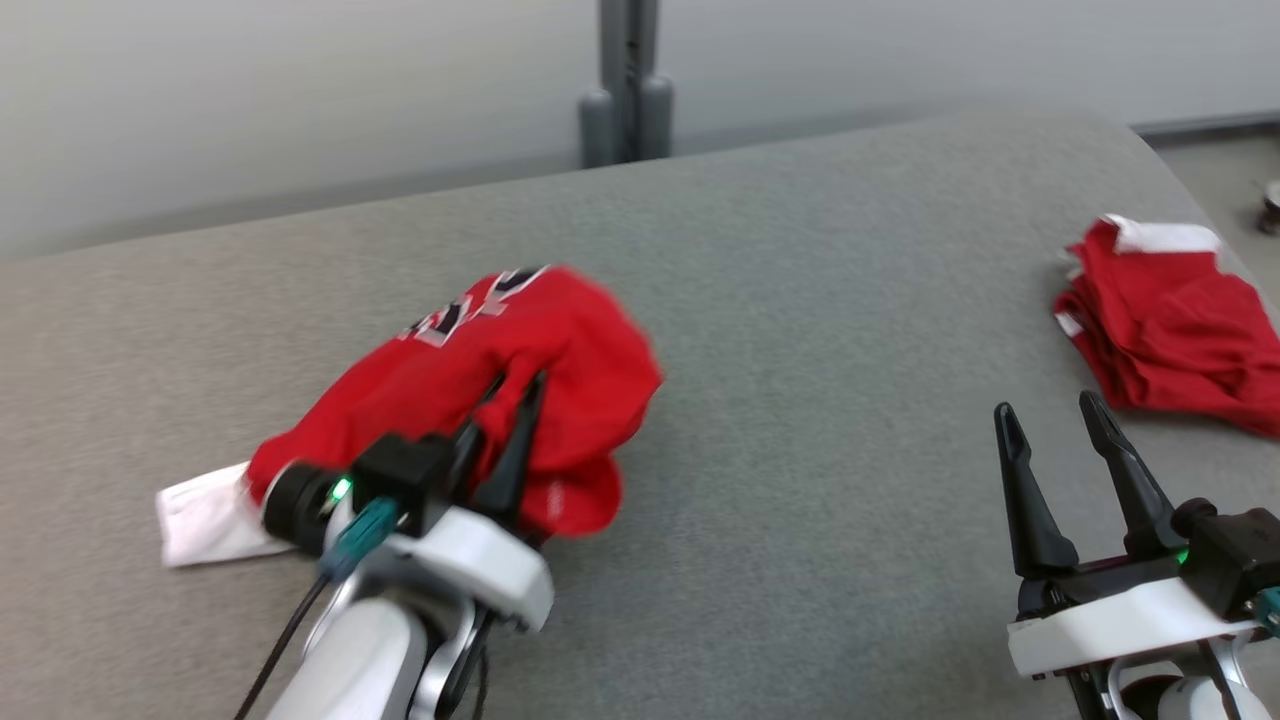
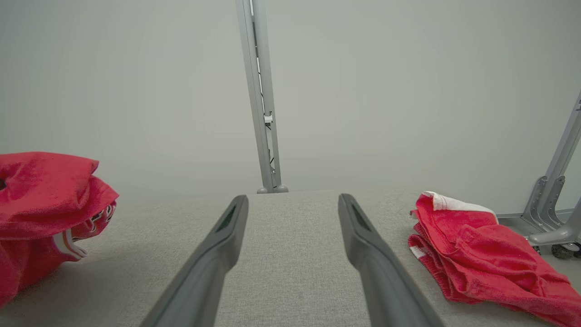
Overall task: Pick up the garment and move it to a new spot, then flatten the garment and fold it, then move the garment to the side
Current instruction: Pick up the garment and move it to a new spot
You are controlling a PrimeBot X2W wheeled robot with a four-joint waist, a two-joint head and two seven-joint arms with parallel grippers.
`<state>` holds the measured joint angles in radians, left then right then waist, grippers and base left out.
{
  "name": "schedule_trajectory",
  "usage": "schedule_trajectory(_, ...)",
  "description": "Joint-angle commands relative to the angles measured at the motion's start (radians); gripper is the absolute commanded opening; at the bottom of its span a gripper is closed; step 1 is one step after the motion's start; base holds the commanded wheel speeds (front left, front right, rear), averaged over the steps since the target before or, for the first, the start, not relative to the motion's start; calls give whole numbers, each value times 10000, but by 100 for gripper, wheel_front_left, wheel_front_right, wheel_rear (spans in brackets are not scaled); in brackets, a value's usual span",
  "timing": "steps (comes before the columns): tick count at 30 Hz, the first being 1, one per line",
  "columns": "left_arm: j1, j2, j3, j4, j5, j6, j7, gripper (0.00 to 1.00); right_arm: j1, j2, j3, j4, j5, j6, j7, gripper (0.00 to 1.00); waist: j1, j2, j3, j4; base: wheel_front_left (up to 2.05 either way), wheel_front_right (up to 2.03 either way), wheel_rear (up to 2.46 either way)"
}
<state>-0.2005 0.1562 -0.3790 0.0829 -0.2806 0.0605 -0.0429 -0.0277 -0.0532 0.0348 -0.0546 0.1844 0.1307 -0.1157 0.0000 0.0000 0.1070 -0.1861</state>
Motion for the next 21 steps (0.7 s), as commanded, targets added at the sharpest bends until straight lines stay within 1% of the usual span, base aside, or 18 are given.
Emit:
schedule_trajectory(1, -682, -166, -175, 80, 112, -156, -19, 0, -176, -2, -44, 53, 94, 1, -155, 100, 0, 0, 676, -869, 0, 0, 0)
schedule_trajectory(7, -2173, -626, -963, 1063, 282, -610, 160, 0, -507, 9, 158, 408, 448, 1, -594, 100, 0, 0, 1527, -1983, 0, 0, 0)
schedule_trajectory(12, -2643, -814, -1473, 2140, 152, -874, 343, 0, -715, 11, 221, 835, 890, 1, -971, 100, 0, 0, 2035, -2467, 0, 0, 0)
schedule_trajectory(13, -2697, -848, -1554, 2337, 101, -924, 369, 20, -745, 13, 236, 909, 940, 1, -1043, 100, 0, 0, 2106, -2504, 0, 0, 0)
schedule_trajectory(14, -2728, -877, -1633, 2526, 65, -960, 378, 49, -772, 12, 236, 985, 984, 1, -1096, 100, 0, 0, 2159, -2518, 0, 0, 0)
schedule_trajectory(15, -2773, -895, -1709, 2672, 68, -998, 373, 100, -811, 12, 228, 1059, 1014, 1, -1154, 100, 0, 0, 2198, -2511, 0, 0, 0)
schedule_trajectory(18, -2863, -908, -1914, 2854, 66, -1088, 157, 100, -899, 13, 213, 1219, 1039, 1, -1258, 100, 0, 0, 2241, -2372, 0, 0, 0)
schedule_trajectory(21, -2801, -925, -2092, 2786, 32, -1192, -174, 100, -946, 9, 216, 1260, 918, 1, -1323, 100, 0, 0, 2147, -2095, 0, 0, 0)
